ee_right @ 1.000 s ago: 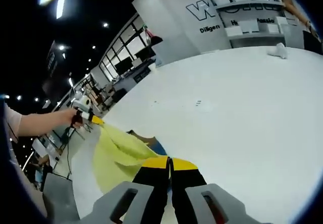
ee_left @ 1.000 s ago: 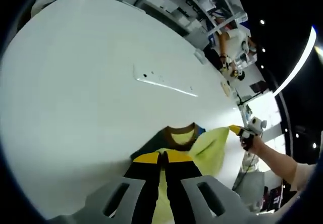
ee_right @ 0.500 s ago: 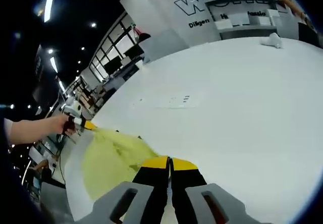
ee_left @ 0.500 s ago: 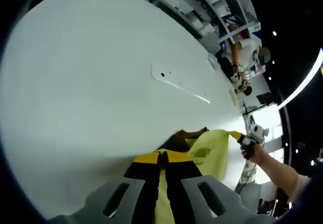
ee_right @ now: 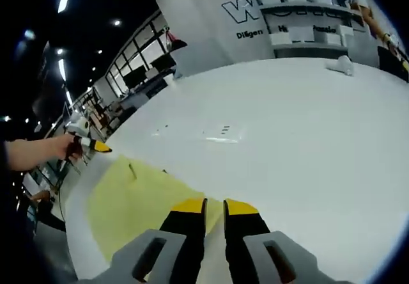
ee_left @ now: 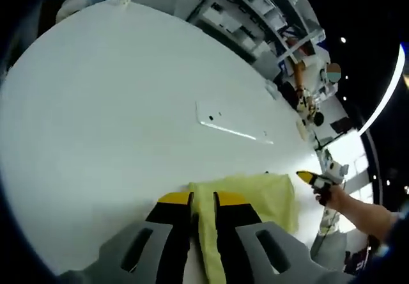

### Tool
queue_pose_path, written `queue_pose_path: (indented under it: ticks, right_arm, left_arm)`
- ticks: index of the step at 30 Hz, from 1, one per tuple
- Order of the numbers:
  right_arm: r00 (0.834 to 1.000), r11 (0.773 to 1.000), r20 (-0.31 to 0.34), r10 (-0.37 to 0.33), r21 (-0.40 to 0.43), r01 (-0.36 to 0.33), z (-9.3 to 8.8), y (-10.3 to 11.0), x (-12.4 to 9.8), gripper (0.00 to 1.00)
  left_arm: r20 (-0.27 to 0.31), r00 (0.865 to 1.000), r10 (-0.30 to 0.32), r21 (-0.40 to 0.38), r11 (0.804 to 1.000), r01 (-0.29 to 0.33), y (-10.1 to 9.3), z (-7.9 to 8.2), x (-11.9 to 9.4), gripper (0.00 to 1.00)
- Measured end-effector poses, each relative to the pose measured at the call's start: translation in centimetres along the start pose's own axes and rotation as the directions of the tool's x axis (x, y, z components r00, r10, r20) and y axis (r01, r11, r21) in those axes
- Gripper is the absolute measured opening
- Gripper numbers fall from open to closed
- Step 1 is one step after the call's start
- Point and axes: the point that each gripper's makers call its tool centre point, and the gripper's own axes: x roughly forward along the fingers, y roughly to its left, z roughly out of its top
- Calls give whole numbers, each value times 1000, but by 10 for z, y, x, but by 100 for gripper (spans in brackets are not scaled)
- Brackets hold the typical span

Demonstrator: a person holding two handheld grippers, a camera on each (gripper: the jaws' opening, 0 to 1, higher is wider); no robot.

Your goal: Fold the garment on the visible template until the final outline fits inside the template.

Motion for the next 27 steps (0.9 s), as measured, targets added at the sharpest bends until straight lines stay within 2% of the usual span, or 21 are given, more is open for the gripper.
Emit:
queue_pose_path:
  ticks: [4,8,9,10,11,13,15,17,18,19,20,22,23,25,26,27]
  right_arm:
    - [1000,998,6,22,-57,-22,3,8,4,4]
    - [998,986,-22,52,-160,-55,1,19,9,6]
    - [998,976,-28,58,-211,-63,2,21,10,6]
    - [996,966,-36,77,-243,-84,2,26,12,6]
    - [995,968,-40,87,-234,-93,1,30,14,6]
    - [994,946,-64,89,-306,-104,0,32,18,8]
    - [991,934,-75,115,-332,-133,0,39,22,8]
    - [989,914,-95,111,-381,-139,0,41,26,10]
    - [987,912,-100,125,-381,-154,-1,44,28,10]
    - [985,892,-116,126,-421,-163,-2,45,31,11]
    - [983,883,-135,123,-437,-170,-5,46,32,11]
    - [980,882,-148,130,-435,-182,-8,49,37,11]
    - [980,875,-153,124,-450,-181,-8,48,39,11]
    - [979,869,-159,130,-457,-190,-8,49,42,12]
    - [977,855,-170,133,-478,-199,-9,50,44,11]
    - [976,850,-172,134,-487,-202,-9,50,45,10]
  left_arm:
    - [-31,999,-18,117,993,21,-11,-2,6,12]
    - [-60,998,-28,184,982,39,-17,-4,13,13]
    - [-65,997,-31,207,977,44,-19,-5,14,14]
    - [-76,996,-39,246,968,56,-22,-6,15,14]
    - [-76,996,-47,278,958,66,-24,-5,16,15]
    - [-94,995,-34,341,938,64,-23,-6,19,16]
    - [-108,993,-49,369,926,86,-29,-8,22,17]
    - [-117,991,-57,411,906,100,-34,-9,25,18]
    - [-121,991,-55,416,904,101,-35,-9,26,19]
    - [-125,991,-55,434,895,104,-37,-10,28,19]
    - [-128,991,-40,449,889,94,-36,-10,28,20]
    - [-135,990,-28,498,862,92,-36,-9,28,19]
    - [-135,991,-27,491,867,90,-37,-8,28,19]
    - [-139,990,-23,524,847,93,-38,-6,27,20]
    - [-153,988,-30,564,818,112,-39,-6,27,20]
    - [-163,986,-26,587,801,118,-39,-8,27,21]
